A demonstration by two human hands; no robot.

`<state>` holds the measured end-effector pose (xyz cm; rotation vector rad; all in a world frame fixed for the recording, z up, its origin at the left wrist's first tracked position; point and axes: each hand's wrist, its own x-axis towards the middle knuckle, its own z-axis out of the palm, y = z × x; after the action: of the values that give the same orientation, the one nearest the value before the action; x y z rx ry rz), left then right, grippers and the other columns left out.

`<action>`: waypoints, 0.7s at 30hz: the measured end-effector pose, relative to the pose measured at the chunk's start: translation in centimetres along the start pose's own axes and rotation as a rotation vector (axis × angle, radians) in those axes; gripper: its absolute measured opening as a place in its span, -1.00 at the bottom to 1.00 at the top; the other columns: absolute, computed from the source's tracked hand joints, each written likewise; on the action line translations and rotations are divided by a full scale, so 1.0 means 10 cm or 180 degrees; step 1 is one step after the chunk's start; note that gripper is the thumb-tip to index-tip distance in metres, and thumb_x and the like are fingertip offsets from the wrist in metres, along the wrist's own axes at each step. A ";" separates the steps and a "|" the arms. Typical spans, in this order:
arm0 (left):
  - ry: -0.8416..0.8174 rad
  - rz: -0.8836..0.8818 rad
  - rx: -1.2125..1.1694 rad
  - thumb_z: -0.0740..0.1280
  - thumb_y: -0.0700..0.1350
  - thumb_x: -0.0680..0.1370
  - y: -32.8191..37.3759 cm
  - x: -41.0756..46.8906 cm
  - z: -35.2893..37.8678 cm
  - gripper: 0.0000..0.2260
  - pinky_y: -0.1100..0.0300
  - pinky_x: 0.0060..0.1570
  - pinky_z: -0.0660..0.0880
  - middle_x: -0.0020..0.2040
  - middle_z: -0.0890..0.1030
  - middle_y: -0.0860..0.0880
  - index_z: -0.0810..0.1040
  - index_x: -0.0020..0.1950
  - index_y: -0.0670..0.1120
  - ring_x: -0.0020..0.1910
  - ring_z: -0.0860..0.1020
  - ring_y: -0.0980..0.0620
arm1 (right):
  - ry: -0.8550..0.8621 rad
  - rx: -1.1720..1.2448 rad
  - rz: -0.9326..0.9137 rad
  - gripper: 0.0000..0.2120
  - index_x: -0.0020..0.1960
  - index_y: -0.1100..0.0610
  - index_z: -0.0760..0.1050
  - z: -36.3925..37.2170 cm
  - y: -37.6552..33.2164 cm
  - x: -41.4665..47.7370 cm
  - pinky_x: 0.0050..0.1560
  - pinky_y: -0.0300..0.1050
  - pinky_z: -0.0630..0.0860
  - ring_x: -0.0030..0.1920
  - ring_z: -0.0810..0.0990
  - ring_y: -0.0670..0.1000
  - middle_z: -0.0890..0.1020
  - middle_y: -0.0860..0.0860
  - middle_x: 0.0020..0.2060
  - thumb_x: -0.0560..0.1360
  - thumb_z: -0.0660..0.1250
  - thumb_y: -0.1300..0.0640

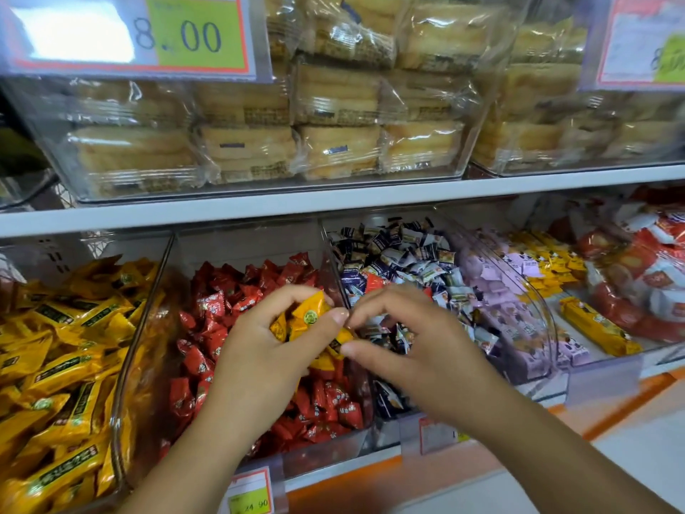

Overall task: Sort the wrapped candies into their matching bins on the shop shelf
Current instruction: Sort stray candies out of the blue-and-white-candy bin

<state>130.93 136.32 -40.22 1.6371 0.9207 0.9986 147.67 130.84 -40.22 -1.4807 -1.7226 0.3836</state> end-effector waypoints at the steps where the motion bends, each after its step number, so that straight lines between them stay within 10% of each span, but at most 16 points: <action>1: 0.0030 0.0001 0.0039 0.41 0.10 0.36 0.00 0.00 -0.02 -0.88 0.26 -0.42 0.49 -0.29 0.62 -0.05 0.63 -0.16 0.11 -0.38 0.55 0.05 | 0.0106 -0.0021 0.0107 -0.91 -0.05 -0.16 0.54 -0.09 0.06 0.02 -0.02 -0.42 0.38 0.04 0.49 -0.22 0.54 -0.26 -0.07 0.46 0.40 -0.04; 8: 0.0053 0.0017 0.0378 0.44 -0.13 0.44 -0.08 0.00 -0.05 -0.79 0.14 -0.41 0.44 -0.23 0.62 -0.05 0.59 -0.07 0.21 -0.38 0.49 -0.09 | 0.0085 -0.1421 0.1311 -0.73 0.18 0.03 0.56 -0.32 0.79 0.11 -0.26 -0.24 0.43 -0.15 0.57 -0.07 0.60 0.01 0.00 0.55 0.31 -0.07; 14: -0.0030 -0.0025 0.0397 0.40 -0.12 0.46 -0.08 -0.01 -0.04 -0.71 0.02 -0.39 0.50 -0.18 0.65 0.01 0.58 0.01 0.29 -0.29 0.53 -0.16 | 0.0196 -0.1242 0.1179 -0.91 -0.16 0.02 0.60 -0.30 0.75 0.14 -0.21 -0.22 0.52 -0.21 0.57 -0.16 0.64 -0.07 -0.16 0.50 0.41 0.03; 17: 0.0021 0.0007 0.0383 0.41 -0.05 0.46 -0.07 0.00 -0.05 -0.74 -0.03 -0.30 0.55 -0.16 0.66 0.06 0.57 0.01 0.32 -0.22 0.57 -0.13 | 0.0963 -0.0839 0.0900 -0.90 -0.17 -0.10 0.55 -0.38 0.58 0.12 -0.26 -0.46 0.41 -0.20 0.54 -0.25 0.60 -0.19 -0.19 0.52 0.38 0.05; 21: 0.0023 0.0112 0.0298 0.42 -0.04 0.47 -0.06 0.01 -0.04 -0.80 0.03 -0.31 0.57 -0.17 0.66 0.03 0.59 -0.03 0.28 -0.24 0.60 -0.05 | 0.1613 0.0632 0.0404 -0.90 -0.14 -0.04 0.56 -0.43 0.12 0.10 -0.27 -0.29 0.52 -0.27 0.61 -0.10 0.63 -0.05 -0.30 0.52 0.37 0.14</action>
<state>130.51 136.66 -40.66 1.7339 0.9589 0.9990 151.66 130.97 -37.98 -1.3977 -1.1618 0.2119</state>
